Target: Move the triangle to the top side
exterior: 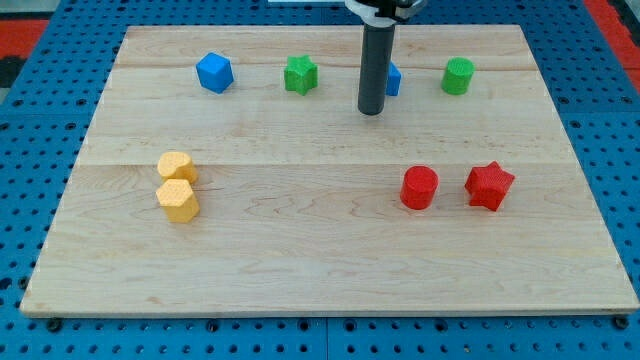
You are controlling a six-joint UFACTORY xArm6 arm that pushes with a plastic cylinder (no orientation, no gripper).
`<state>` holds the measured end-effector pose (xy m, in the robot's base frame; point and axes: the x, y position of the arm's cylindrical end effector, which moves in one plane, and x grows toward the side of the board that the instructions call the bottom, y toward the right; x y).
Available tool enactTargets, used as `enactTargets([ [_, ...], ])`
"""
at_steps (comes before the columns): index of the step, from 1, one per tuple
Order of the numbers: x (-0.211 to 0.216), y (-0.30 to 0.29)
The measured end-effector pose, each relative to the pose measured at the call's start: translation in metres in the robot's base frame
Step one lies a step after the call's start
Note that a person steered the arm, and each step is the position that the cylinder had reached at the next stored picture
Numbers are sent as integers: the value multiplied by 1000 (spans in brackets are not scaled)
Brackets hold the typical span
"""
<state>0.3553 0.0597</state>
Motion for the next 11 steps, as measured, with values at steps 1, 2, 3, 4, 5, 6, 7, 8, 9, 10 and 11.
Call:
enactTargets([
  [1, -2, 3],
  [2, -20, 16],
  [3, -37, 23],
  [4, -44, 27],
  [5, -51, 32],
  [6, -60, 39],
  [7, -68, 41],
  [8, -87, 41],
  [9, -99, 41],
  [10, -99, 53],
  [11, -99, 81],
])
